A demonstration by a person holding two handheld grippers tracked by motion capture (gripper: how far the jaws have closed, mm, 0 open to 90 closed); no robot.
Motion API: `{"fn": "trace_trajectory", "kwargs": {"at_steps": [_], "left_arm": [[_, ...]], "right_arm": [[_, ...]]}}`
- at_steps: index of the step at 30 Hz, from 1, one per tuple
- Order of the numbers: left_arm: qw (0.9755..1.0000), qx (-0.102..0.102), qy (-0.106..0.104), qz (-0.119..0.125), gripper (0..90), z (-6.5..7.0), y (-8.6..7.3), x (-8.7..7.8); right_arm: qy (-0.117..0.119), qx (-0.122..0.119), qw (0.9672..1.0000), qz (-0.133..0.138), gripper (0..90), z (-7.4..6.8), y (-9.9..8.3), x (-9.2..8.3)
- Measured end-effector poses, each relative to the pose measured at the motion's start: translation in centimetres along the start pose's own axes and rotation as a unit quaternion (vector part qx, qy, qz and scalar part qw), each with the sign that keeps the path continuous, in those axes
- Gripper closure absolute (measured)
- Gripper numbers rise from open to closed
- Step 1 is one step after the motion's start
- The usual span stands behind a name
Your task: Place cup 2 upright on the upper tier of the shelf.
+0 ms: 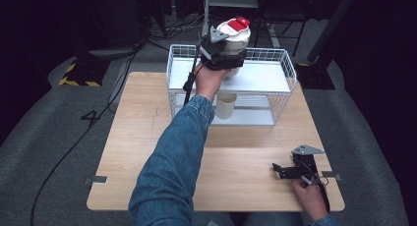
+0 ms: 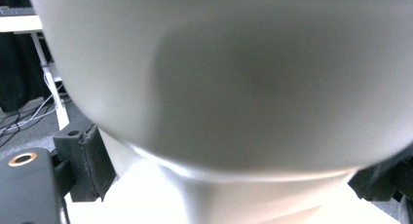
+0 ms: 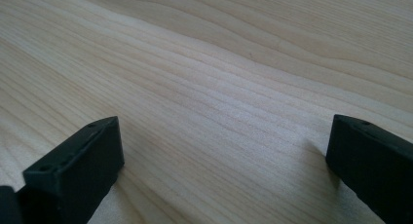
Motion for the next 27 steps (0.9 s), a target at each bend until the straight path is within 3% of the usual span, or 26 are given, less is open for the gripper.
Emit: {"fn": "trace_trajectory", "kwargs": {"at_steps": [14,18,27], "left_arm": [[0.9998,-0.010,0.010,-0.013,11.3,-0.4,-1.4,1.5],[0.9998,-0.003,0.011,-0.014,11.3,-0.2,-1.8,1.8],[0.9998,-0.007,0.012,-0.017,11.2,-0.3,-2.4,2.1]], "right_arm": [[0.000,-0.001,1.0000,0.000,0.3,0.0,0.0,0.0],[0.000,-0.001,1.0000,0.001,0.3,0.0,0.0,0.0],[0.000,-0.001,1.0000,0.001,0.3,0.0,0.0,0.0]]}}
Point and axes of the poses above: each handheld gripper's, and its own axes: x roughly forward along the jaws, y roughly out of its top, z roughly to its right, the point moved 10 cm from there along x, roughly forward along the jaws, and after that the axes turned 11 degrees about -y, right-handed, at the moved point
